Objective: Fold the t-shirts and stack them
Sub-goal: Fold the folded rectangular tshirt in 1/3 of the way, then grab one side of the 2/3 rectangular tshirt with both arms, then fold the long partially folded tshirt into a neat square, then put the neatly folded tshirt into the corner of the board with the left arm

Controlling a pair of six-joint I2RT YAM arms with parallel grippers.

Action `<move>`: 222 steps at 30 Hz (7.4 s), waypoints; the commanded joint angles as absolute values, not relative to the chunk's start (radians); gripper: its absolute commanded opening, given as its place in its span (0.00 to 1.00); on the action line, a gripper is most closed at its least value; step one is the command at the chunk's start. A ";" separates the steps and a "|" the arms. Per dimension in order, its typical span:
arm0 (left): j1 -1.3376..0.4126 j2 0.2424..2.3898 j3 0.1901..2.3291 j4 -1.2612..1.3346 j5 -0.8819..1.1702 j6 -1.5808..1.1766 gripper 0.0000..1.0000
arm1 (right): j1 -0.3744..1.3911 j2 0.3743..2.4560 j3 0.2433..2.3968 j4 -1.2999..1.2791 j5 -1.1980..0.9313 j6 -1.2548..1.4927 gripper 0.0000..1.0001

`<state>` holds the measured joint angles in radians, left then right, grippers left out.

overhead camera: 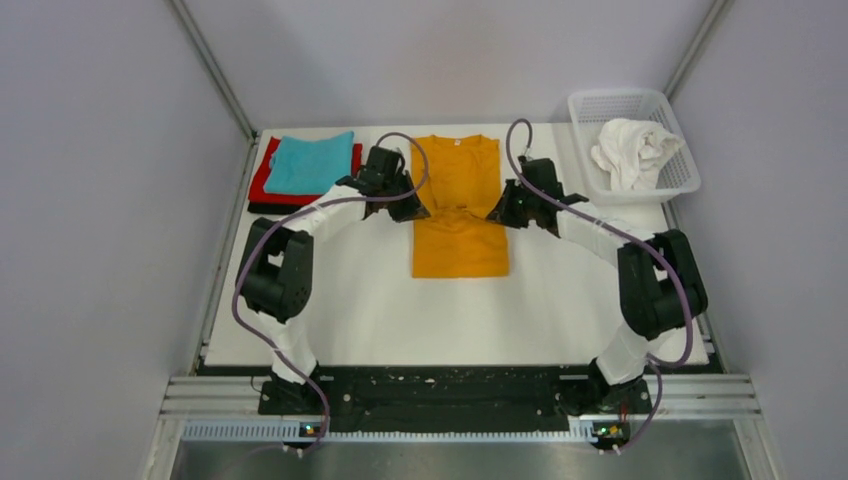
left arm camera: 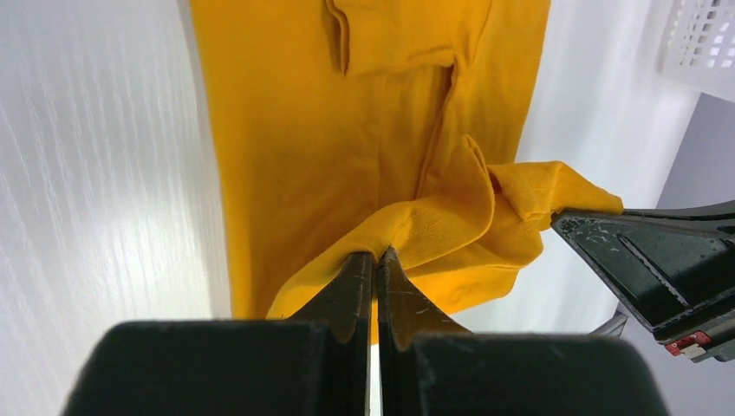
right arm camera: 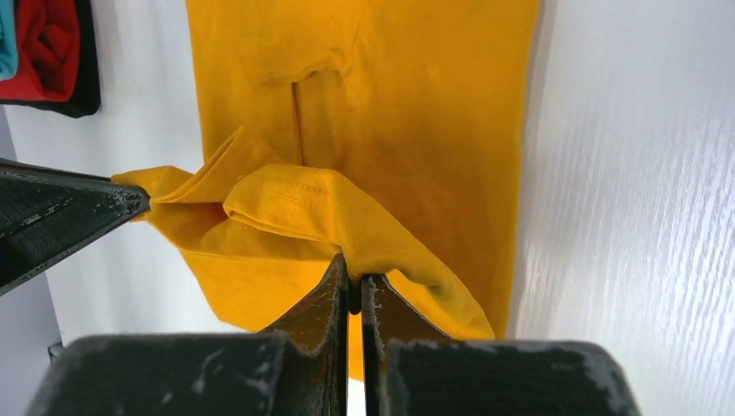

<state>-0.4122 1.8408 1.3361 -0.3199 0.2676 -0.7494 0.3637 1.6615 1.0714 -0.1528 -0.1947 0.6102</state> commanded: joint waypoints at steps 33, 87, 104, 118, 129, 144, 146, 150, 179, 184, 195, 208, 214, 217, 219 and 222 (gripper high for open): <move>-0.396 1.511 0.930 -0.290 0.248 -0.771 0.99 | 0.319 1.412 0.770 -0.153 -0.232 0.649 0.98; -0.444 1.694 0.861 -0.181 0.272 -0.855 0.00 | 0.323 1.526 0.578 -0.029 -0.302 0.749 0.00; -0.918 0.929 0.399 -0.439 0.072 -1.314 0.00 | 0.581 0.627 0.328 -0.718 -0.389 0.938 0.00; -0.984 0.975 0.767 -0.609 -0.188 -1.157 0.00 | 0.569 0.760 0.606 -0.709 -0.347 0.813 0.00; -0.661 1.211 1.052 -0.446 -0.087 -0.840 0.00 | 0.369 1.045 0.911 -0.550 -0.315 0.655 0.00; -0.469 1.609 1.409 -0.439 0.100 -0.687 0.00 | 0.187 1.318 1.079 -0.421 -0.367 0.609 0.00; -0.452 1.672 1.461 -0.455 0.114 -0.674 0.00 | 0.168 1.356 1.081 -0.397 -0.376 0.611 0.00; -0.415 1.793 1.540 -0.464 0.181 -0.668 0.00 | 0.141 1.466 1.091 -0.297 -0.407 0.605 0.00; -0.339 2.005 1.607 -0.395 0.365 -0.525 0.99 | 0.109 1.697 1.217 -0.179 -0.328 0.528 0.99; -0.349 2.046 1.580 -0.466 0.373 -0.449 0.99 | 0.109 1.586 1.114 -0.193 -0.329 0.525 0.99; -0.439 2.186 1.657 -0.562 0.212 -0.446 0.90 | 0.109 1.372 0.986 -0.295 -0.249 0.503 0.99; -0.603 2.379 1.898 -0.827 -0.274 -0.499 0.00 | 0.107 1.140 0.912 -0.428 -0.109 0.420 0.99; -0.585 2.273 1.923 -0.826 -0.519 -0.431 0.00 | 0.107 1.053 0.907 -0.449 -0.052 0.379 0.99; -0.551 2.204 1.909 -0.771 -0.565 -0.350 0.00 | 0.107 1.037 0.907 -0.449 -0.036 0.372 0.99; -0.525 2.160 1.886 -0.715 -0.574 -0.274 0.00 | 0.107 1.039 0.909 -0.447 -0.041 0.371 0.99; -0.487 2.111 1.872 -0.646 -0.595 -0.153 0.00 | 0.107 1.052 0.905 -0.439 -0.048 0.370 0.99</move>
<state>-0.5472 2.2562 1.8793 -0.7486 -0.4786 -0.3325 0.1146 1.0542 0.9077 -0.4515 -0.0654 0.3920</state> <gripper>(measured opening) 0.078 0.985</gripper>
